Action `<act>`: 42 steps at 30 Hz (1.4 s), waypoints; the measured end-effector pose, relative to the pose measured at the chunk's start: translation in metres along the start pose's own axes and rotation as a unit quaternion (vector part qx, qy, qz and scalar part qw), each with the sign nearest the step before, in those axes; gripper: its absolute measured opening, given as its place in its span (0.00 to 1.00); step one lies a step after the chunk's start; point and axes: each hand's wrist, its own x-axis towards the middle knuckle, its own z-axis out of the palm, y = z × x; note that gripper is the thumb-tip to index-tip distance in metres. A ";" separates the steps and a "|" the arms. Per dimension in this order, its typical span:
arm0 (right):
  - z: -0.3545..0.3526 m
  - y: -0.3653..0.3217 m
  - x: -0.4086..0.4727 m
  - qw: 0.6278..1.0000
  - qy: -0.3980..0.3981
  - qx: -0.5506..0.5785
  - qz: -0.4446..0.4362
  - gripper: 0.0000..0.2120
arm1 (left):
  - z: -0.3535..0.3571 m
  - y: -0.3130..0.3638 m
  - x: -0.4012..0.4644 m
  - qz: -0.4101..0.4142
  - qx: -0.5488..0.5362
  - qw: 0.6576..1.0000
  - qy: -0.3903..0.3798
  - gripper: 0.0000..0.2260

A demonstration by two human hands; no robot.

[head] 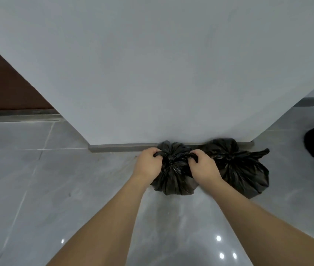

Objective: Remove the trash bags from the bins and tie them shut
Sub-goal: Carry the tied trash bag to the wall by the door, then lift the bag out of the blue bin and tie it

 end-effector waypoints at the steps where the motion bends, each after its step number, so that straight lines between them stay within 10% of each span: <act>1: 0.005 0.007 0.008 1.000 -0.001 0.003 0.002 0.12 | 0.007 -0.005 0.010 0.003 0.006 1.000 0.008 0.10; 18: -0.031 -0.030 -0.008 0.999 -0.037 -0.008 -0.003 0.27 | -0.025 0.016 -0.006 0.040 0.127 0.990 -0.054 0.21; 26: -0.173 -0.206 -0.121 0.992 -0.051 -0.081 -0.079 0.25 | -0.161 0.190 -0.121 0.180 0.324 0.928 0.031 0.20; 42: -0.460 -0.557 -0.424 0.940 0.008 -0.190 -0.282 0.25 | -0.477 0.534 -0.446 0.273 0.348 0.855 0.272 0.20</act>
